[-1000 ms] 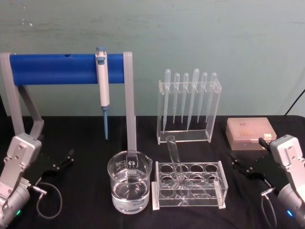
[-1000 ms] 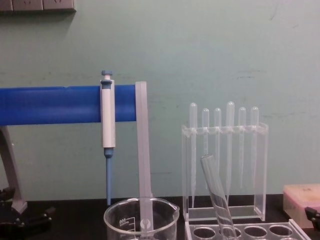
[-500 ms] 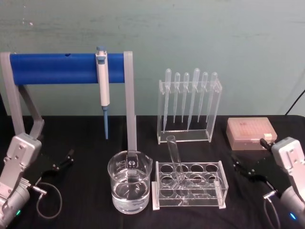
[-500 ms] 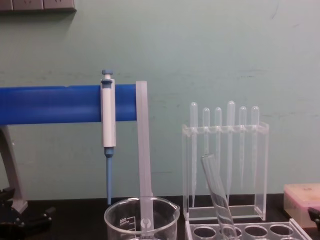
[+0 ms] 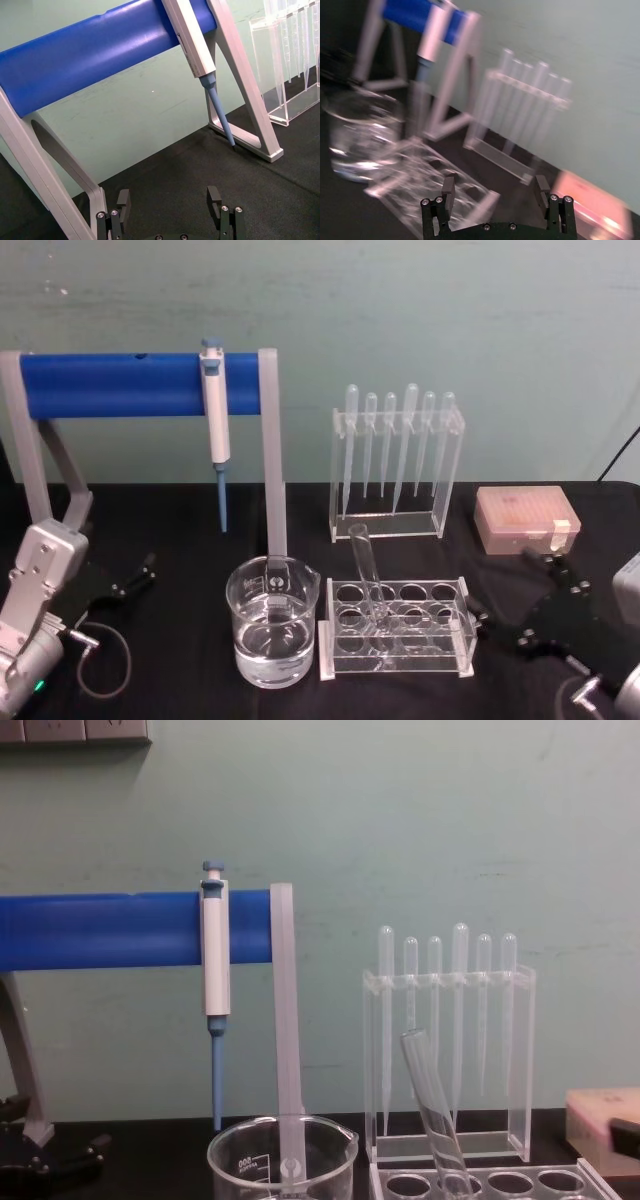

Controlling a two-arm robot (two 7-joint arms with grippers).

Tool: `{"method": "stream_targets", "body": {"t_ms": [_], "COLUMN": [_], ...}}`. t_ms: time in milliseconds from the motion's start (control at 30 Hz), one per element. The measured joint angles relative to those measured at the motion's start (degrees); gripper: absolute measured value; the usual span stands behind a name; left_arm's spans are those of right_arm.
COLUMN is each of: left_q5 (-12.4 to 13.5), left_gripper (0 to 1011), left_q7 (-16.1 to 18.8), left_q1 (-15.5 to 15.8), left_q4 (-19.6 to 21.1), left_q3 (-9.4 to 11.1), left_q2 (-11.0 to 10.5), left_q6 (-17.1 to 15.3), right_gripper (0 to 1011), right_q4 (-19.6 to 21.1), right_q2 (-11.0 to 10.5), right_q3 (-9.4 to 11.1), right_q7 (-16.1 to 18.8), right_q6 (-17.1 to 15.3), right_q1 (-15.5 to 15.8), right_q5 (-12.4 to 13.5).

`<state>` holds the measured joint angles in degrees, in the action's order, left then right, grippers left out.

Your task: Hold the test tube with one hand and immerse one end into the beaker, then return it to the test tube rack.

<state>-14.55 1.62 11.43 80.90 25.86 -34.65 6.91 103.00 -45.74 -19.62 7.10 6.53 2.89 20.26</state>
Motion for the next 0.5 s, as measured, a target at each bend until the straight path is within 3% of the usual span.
{"method": "stream_targets", "body": {"t_ms": [133,233,500], "left_q5": [0.00,0.00,0.00], "left_gripper": [1000,1000,1000], "left_q7": [0.00,0.00,0.00], "left_q1": [0.00,0.00,0.00], "left_q4": [0.00,0.00,0.00], "left_q3": [0.00,0.00,0.00], "left_q2": [0.00,0.00,0.00], "left_q6": [0.00,0.00,0.00], "right_gripper": [1003,1003,1003], "right_q4": [1.21,0.69,-2.50], "right_q2": [0.49,2.49,8.25], "right_q3": [-1.07,-2.87,-6.87], "right_q7": [6.08,10.30,14.36], "right_q6": [-1.62,-4.93,-14.85], "right_q1": [-1.65,-5.08,-14.48], "right_q5": [3.80,5.86,6.18]}}
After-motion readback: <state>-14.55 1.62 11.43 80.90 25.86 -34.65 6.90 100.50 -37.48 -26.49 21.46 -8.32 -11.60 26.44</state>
